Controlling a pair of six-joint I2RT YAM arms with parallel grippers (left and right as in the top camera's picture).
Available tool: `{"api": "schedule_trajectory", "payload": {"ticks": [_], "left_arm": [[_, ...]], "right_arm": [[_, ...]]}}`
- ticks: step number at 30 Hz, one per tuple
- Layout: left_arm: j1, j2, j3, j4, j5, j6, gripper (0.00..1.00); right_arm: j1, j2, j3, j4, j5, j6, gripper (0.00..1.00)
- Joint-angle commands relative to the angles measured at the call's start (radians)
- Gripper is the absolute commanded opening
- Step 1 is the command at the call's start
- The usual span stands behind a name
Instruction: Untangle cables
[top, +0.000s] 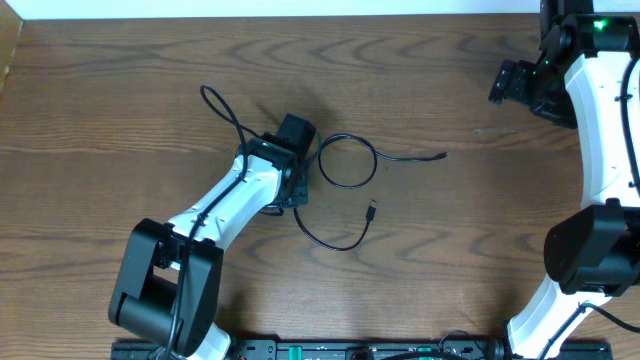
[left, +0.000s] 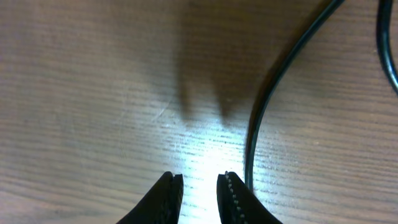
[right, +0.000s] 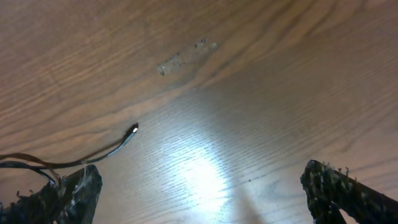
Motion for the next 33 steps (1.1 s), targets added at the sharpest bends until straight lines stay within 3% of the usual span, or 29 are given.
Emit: {"api": "schedule_trajectory", "payload": {"ticks": [1, 15, 18, 33], "left_arm": [[-0.013, -0.007, -0.005, -0.002, 0.068, -0.052, 0.25], [-0.028, -0.002, -0.046, 0.043, 0.127, -0.101, 0.25], [-0.028, 0.011, -0.056, 0.050, 0.127, -0.100, 0.34], [-0.031, 0.076, -0.058, 0.097, 0.196, -0.097, 0.30]], "right_arm": [[-0.005, -0.034, 0.002, 0.011, -0.036, -0.013, 0.99], [-0.003, -0.034, 0.002, 0.003, -0.067, -0.013, 0.99], [-0.003, -0.034, 0.002, 0.000, -0.069, -0.013, 0.99], [-0.002, -0.035, 0.002, -0.003, -0.077, -0.014, 0.99]]}}
